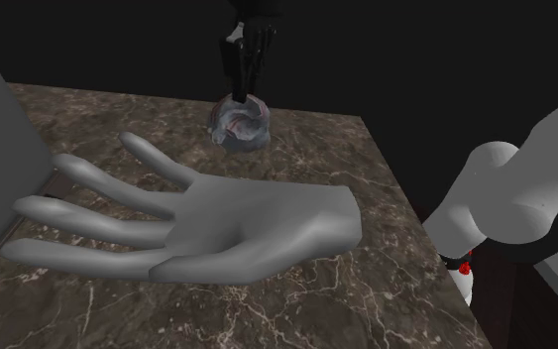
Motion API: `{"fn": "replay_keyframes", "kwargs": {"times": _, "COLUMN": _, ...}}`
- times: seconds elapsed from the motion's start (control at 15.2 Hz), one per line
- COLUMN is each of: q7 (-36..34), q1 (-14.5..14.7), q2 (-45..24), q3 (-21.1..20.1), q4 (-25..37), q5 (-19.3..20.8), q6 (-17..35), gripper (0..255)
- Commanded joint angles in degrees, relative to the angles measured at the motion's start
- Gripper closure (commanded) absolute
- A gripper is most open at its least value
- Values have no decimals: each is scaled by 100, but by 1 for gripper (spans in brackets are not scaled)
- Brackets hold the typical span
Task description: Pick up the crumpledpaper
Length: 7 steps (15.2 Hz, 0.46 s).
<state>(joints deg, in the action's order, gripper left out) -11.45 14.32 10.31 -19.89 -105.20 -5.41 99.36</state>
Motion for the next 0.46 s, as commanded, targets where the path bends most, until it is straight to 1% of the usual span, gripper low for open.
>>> {"fn": "replay_keyframes", "kwargs": {"times": 0.0, "q7": -3, "q1": -7, "q2": -20, "q3": 7, "q4": 175, "q5": 10, "q6": -155, "gripper": 255}}
{"fn": "replay_keyframes", "kwargs": {"times": 0.26, "q7": -31, "q1": -12, "q2": -89, "q3": 6, "q4": 557, "q5": 36, "q6": -470, "gripper": 255}}
{"fn": "replay_keyframes", "kwargs": {"times": 0.4, "q7": -33, "q1": -12, "q2": -92, "q3": 6, "q4": 572, "q5": 37, "q6": -482, "gripper": 255}}
